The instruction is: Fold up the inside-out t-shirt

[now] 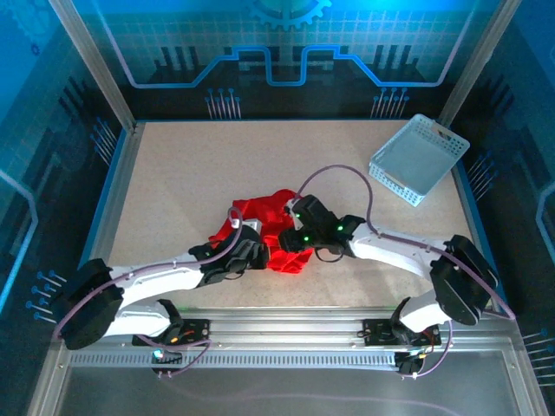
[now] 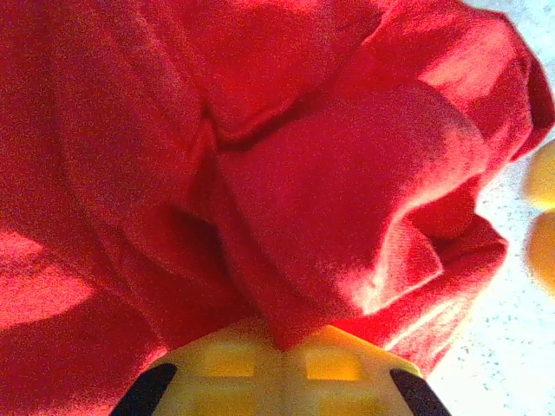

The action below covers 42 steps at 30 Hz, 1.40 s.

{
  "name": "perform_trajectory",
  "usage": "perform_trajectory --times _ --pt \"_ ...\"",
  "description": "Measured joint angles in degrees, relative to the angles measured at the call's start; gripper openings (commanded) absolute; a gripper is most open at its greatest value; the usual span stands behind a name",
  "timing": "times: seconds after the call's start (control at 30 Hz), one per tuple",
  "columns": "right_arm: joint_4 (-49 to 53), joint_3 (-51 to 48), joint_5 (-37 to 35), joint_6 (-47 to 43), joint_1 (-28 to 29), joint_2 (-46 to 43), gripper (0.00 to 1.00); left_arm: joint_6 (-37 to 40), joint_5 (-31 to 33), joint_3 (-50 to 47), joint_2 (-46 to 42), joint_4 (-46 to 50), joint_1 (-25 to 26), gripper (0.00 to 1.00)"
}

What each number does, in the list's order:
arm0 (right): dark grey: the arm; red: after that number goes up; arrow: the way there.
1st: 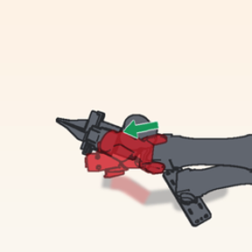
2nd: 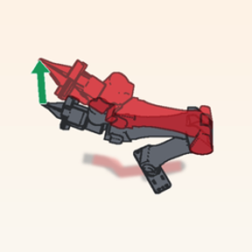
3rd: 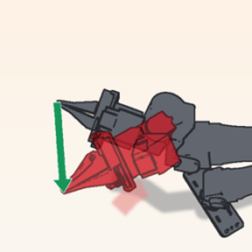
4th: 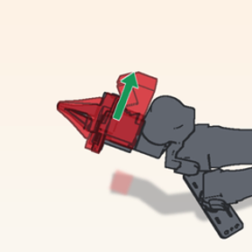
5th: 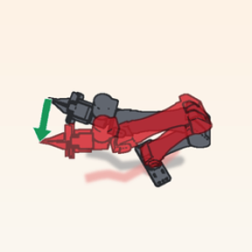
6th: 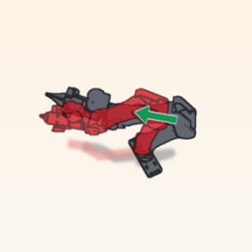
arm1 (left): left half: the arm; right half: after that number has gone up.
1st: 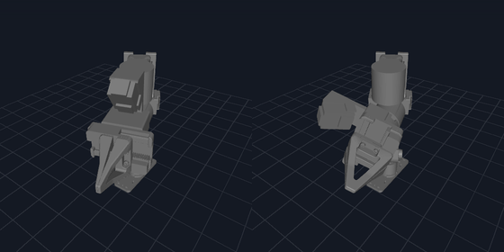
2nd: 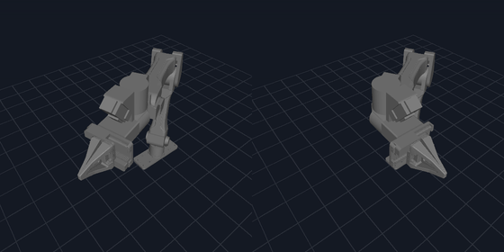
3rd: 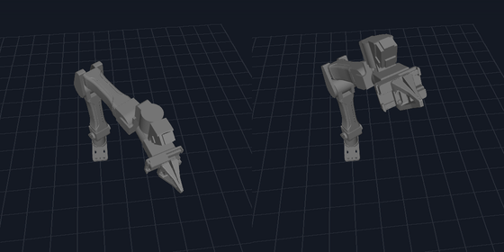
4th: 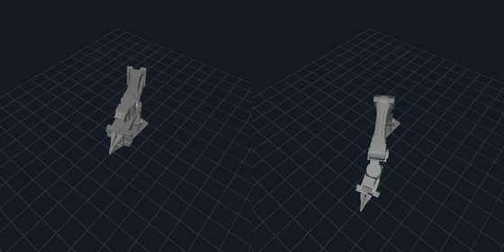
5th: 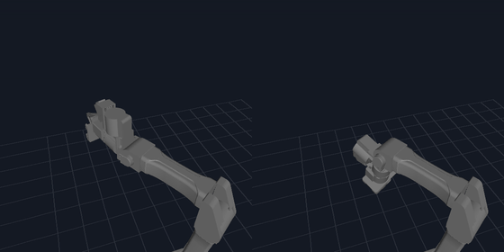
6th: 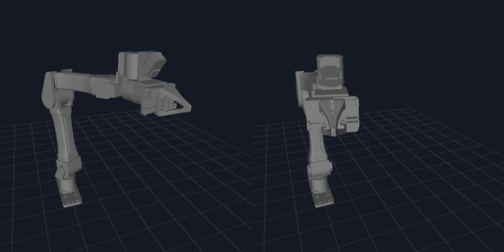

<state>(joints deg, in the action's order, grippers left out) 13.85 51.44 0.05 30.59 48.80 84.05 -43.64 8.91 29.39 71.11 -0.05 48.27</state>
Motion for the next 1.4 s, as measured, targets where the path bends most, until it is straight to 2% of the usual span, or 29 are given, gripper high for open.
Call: perform_trajectory --times 0.17,0.4,0.57,0.73,0.83,0.97,1.17,1.33,1.4 --pt "-1.1 0.0 0.4 -2.8 2.2 2.1 0.40 0.0 -1.2 -2.2 -2.5 -3.7 0.0 0.01" --pt "-1.8 1.0 -1.1 -4.6 2.2 3.8 0.39 0.0 -1.7 -2.4 -2.7 -5.4 -0.1 0.00" --pt "-1.5 3.2 -4.3 -5.5 2.2 6.1 0.29 0.0 -2.3 -2.6 -2.8 -6.0 0.0 0.00" --pt "-0.5 4.2 -7.6 -6.0 2.2 6.8 0.02 0.1 -2.5 -2.6 -3.4 -6.3 0.0 0.00" --pt "0.3 4.3 -9.4 -6.0 2.2 6.4 0.00 0.1 -2.5 -2.6 -3.8 -6.3 0.0 0.00" --pt "3.7 4.3 -10.8 -6.1 2.2 2.4 0.00 0.2 -2.5 -2.6 -4.3 -6.3 0.0 0.00" --pt "10.6 4.3 -9.6 -6.1 0.5 -10.7 0.00 0.7 -2.5 -2.6 -4.9 -6.8 0.0 0.01" --pt "16.4 4.3 -7.4 -6.0 -4.0 -18.0 0.00 2.5 -3.4 -2.5 -5.5 -9.3 0.0 0.14" --pt "17.8 4.3 -7.1 -6.0 -6.1 -19.8 0.00 3.6 -3.8 -2.5 -5.5 -8.3 -0.1 0.23"
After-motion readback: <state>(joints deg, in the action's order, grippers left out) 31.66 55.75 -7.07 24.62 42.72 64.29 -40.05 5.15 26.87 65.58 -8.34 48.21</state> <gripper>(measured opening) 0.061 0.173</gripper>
